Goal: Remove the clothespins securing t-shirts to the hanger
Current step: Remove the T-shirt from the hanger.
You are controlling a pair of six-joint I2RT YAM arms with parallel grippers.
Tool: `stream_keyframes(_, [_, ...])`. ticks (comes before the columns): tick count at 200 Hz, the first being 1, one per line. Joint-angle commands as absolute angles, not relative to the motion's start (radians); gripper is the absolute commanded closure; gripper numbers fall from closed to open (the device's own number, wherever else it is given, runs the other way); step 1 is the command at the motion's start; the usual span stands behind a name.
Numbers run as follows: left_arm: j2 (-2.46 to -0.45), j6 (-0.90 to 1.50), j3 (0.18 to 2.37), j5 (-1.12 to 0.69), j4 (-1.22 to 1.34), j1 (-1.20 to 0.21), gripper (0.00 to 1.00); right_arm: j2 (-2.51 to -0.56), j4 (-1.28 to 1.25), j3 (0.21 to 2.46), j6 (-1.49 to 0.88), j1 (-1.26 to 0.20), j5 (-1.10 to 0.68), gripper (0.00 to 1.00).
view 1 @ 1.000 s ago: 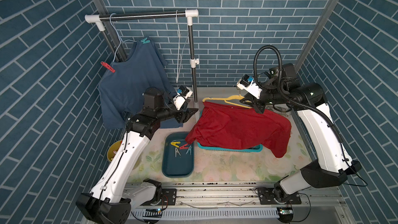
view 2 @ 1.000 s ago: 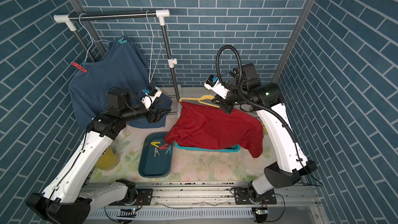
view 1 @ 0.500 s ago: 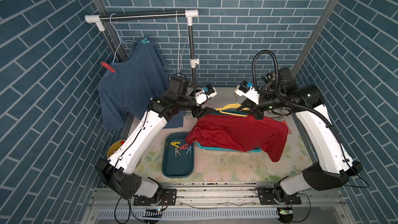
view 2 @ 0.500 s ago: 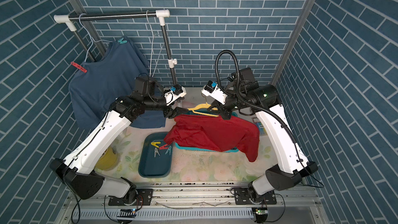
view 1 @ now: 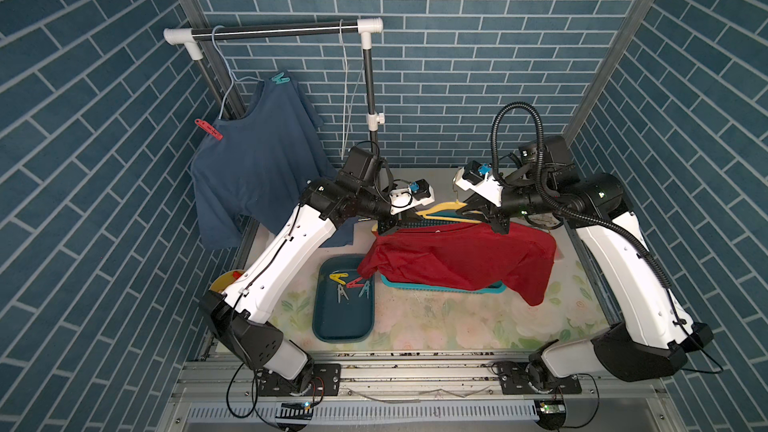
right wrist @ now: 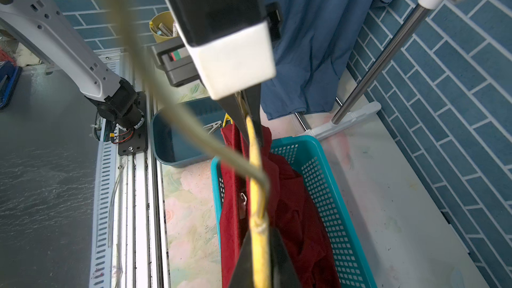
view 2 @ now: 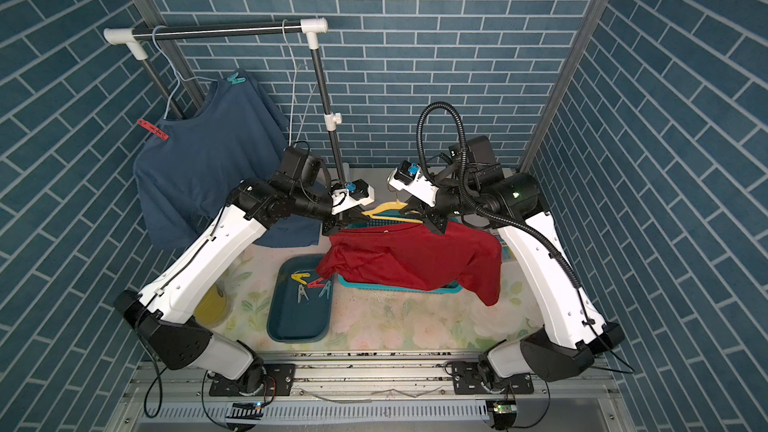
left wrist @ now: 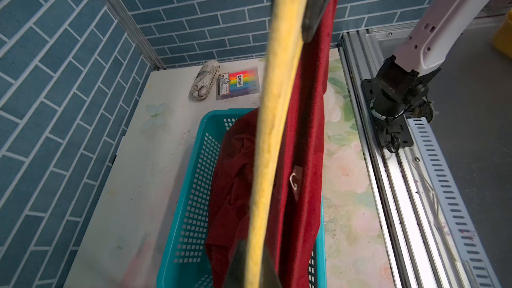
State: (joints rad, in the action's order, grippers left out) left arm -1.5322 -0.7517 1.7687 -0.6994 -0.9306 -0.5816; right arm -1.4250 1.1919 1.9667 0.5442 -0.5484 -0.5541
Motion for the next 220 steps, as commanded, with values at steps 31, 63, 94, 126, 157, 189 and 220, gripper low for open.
stream_keyframes(31, [-1.582, -0.816, 1.944, -0.734, -1.107, -0.552, 1.0, -1.325, 1.211, 1.999, 0.456, -0.529, -0.486, 0.41])
stream_keyframes(63, [-1.569, -0.817, 1.944, -0.75, -1.098, -0.541, 1.0, -1.267, 1.228, 1.949, 0.427, -0.525, -0.475, 0.35])
stream_keyframes(94, [-1.574, -0.831, 1.973, -0.777, -1.142, -0.525, 1.0, -1.205, 1.232, 1.893, 0.41, -0.523, -0.397, 0.34])
stream_keyframes(126, [-1.569, -0.849, 1.997, -0.806, -1.195, -0.506, 1.0, -1.14, 1.222, 1.804, 0.417, -0.516, -0.283, 0.31])
stream_keyframes(157, [-1.577, -0.856, 2.043, -0.87, -1.249, -0.476, 1.0, -1.247, 1.389, 1.893, 0.421, -0.506, -0.285, 0.31])
stream_keyframes(189, [-1.584, -0.873, 2.087, -0.909, -1.297, -0.465, 1.0, -1.255, 1.358, 1.879, 0.452, -0.507, -0.338, 0.32])
stream_keyframes(220, [-1.577, -0.862, 2.092, -0.984, -1.307, -0.454, 1.0, -1.263, 1.33, 1.872, 0.469, -0.507, -0.307, 0.33])
